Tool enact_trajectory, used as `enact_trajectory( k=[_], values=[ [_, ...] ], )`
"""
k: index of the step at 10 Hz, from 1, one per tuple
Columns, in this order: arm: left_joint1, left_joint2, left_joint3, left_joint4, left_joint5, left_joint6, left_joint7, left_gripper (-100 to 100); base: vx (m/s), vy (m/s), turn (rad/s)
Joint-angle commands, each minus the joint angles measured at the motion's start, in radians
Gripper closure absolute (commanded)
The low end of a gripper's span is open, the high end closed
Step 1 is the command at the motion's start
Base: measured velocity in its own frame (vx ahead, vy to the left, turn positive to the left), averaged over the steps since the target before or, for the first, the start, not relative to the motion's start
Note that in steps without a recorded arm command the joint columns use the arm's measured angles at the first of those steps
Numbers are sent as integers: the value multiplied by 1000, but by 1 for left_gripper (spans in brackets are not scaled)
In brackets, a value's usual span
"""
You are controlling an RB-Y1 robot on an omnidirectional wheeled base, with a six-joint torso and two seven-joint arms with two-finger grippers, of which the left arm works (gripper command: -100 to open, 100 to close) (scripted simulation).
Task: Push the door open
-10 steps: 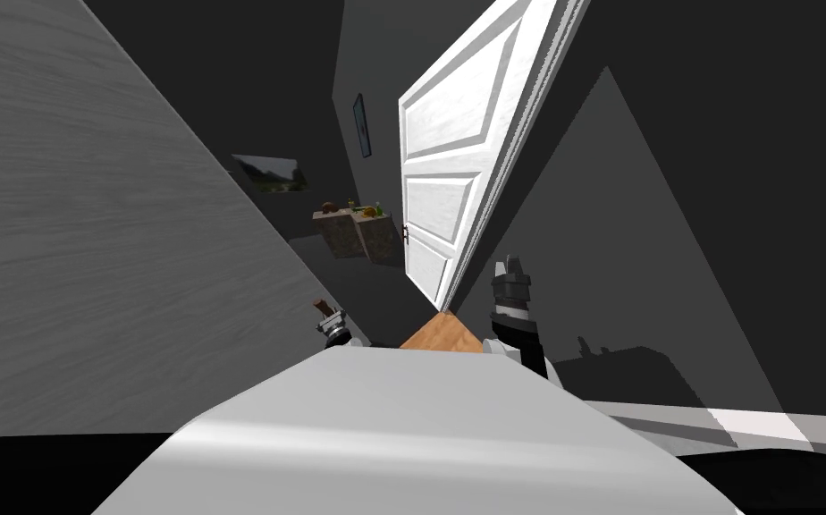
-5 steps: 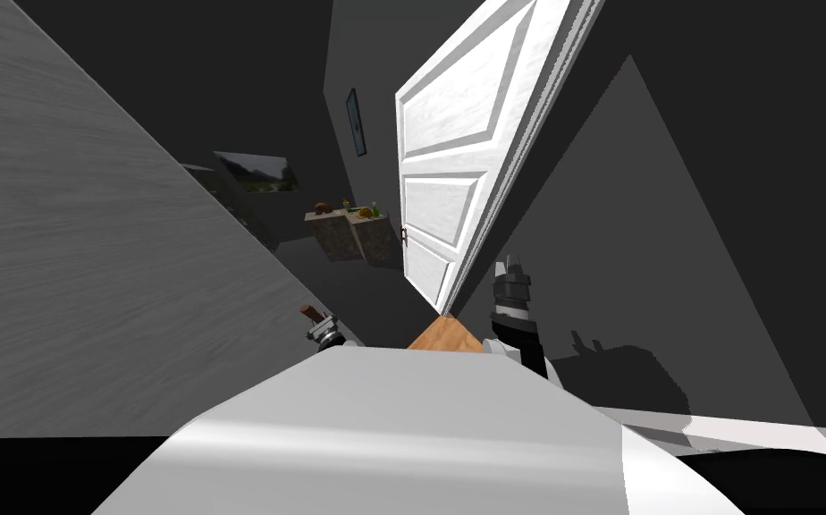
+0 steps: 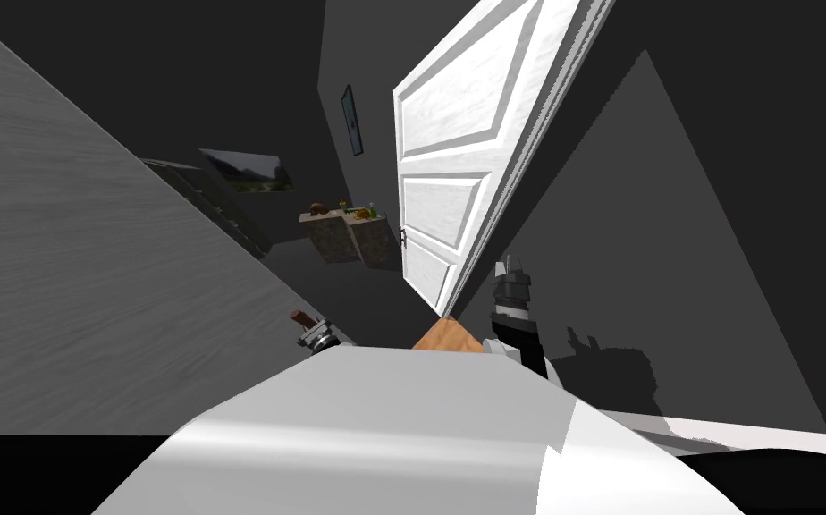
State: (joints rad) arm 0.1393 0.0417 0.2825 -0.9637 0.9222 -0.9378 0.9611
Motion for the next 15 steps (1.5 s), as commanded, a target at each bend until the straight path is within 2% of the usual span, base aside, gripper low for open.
enact_trajectory(
  k=[1, 5, 9, 10, 11, 15],
  values=[
    [4, 10, 21, 11, 8, -28, 8, 100, 69, 34, -30],
    [34, -13, 82, -16, 56, -40, -8, 100, 128, 74, -71],
    [62, -51, 139, -41, 102, -51, -24, 100, 147, 84, -64],
    [53, -46, 129, -35, 95, -46, -24, 100, 64, 29, 10],
    [57, -37, 143, -35, 107, -52, -26, 100, 66, 91, 29],
    [66, -19, 168, -34, 131, -60, -29, 100, 92, 169, 25]
  ],
)
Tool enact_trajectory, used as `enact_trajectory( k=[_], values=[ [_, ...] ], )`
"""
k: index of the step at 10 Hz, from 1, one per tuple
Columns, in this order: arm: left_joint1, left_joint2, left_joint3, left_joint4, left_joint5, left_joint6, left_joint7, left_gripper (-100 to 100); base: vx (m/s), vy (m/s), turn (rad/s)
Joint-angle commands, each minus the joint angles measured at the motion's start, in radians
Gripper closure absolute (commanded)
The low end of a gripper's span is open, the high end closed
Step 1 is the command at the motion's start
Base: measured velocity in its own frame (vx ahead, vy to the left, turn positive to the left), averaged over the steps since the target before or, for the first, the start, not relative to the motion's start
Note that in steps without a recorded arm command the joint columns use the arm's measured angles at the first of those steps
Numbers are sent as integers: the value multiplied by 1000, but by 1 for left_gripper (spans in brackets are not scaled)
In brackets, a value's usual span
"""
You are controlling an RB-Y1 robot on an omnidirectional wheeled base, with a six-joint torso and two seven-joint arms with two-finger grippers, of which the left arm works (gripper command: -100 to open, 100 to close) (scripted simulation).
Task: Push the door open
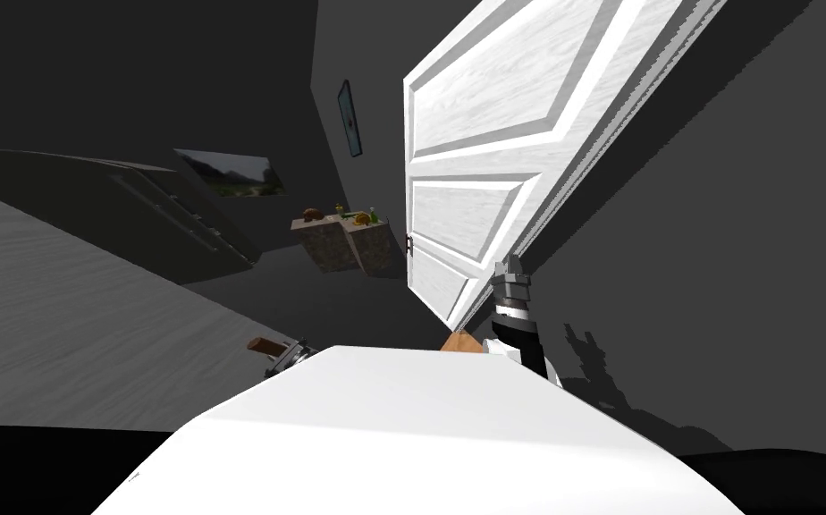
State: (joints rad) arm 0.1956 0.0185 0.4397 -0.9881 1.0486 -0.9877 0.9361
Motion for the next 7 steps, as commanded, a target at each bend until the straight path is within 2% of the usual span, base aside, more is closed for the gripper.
enact_trajectory(
  k=[1, 2, 3, 7],
  values=[
    [13, 10, 22, -9, 15, -14, -5, 100, 141, 156, 42],
    [13, 10, 22, -9, 15, -14, -5, 100, 102, 111, 40],
    [19, 17, 40, -8, 32, -20, -7, 100, 114, 147, 48],
    [31, 25, 81, -7, 70, -33, -12, 100, 146, 162, 56]
  ],
)
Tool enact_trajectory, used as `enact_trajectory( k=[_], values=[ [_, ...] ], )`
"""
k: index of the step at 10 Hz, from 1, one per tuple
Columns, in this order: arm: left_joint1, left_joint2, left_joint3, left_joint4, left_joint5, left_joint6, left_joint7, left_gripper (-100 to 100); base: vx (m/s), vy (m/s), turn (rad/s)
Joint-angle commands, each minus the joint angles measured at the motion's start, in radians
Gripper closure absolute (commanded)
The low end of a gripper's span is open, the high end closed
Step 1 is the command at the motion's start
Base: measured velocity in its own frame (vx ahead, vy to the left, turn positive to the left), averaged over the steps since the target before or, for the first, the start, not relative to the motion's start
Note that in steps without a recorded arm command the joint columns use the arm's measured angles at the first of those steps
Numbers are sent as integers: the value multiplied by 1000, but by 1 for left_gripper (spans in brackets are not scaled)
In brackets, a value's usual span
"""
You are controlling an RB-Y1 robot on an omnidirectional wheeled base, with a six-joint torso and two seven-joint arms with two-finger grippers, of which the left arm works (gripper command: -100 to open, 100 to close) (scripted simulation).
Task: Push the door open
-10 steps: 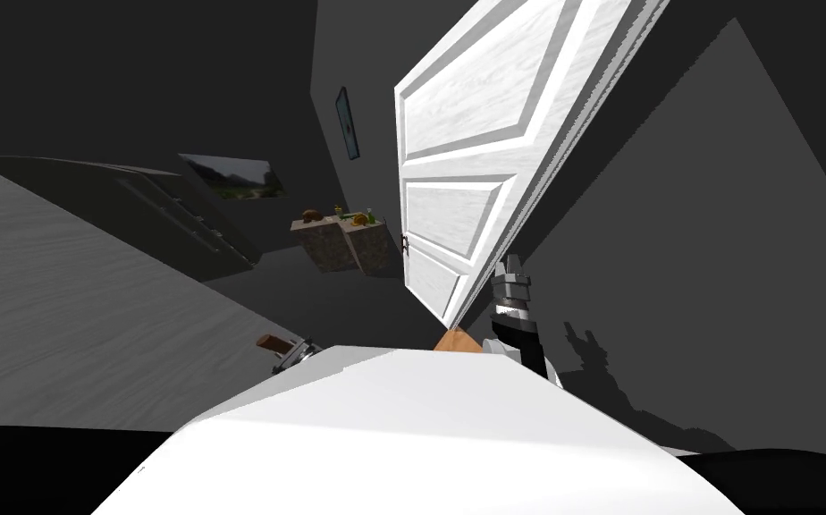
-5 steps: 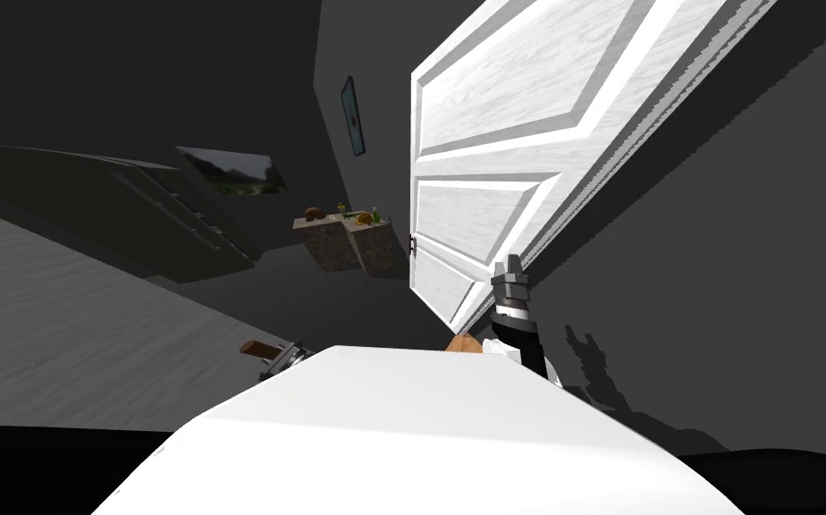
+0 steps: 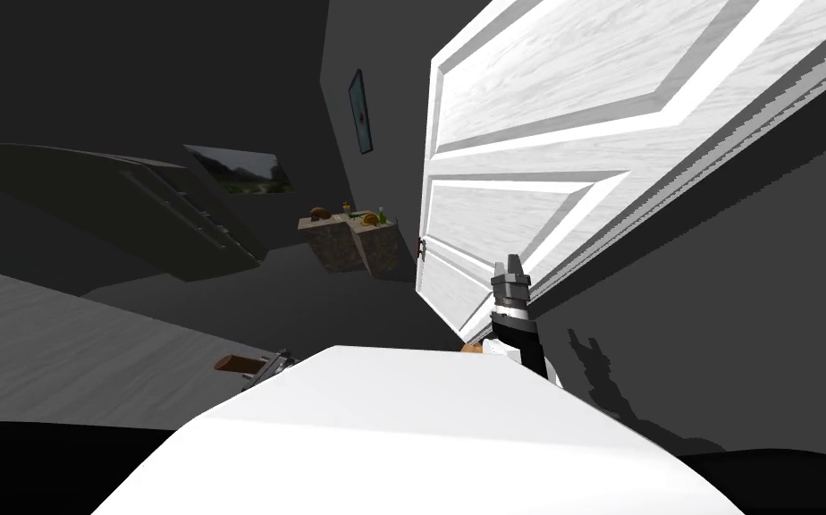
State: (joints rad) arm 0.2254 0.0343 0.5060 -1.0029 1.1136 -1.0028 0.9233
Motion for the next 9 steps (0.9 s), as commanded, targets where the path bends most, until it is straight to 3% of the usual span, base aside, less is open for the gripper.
enact_trajectory(
  k=[1, 5, 9],
  values=[
    [6, 9, 28, 9, 18, -22, -1, 100, 155, 159, 70],
    [20, 2, 74, 10, 62, -37, -6, 100, 160, 166, 71],
    [33, -18, 113, 12, 99, -50, -11, 100, 152, 174, 63]
  ],
)
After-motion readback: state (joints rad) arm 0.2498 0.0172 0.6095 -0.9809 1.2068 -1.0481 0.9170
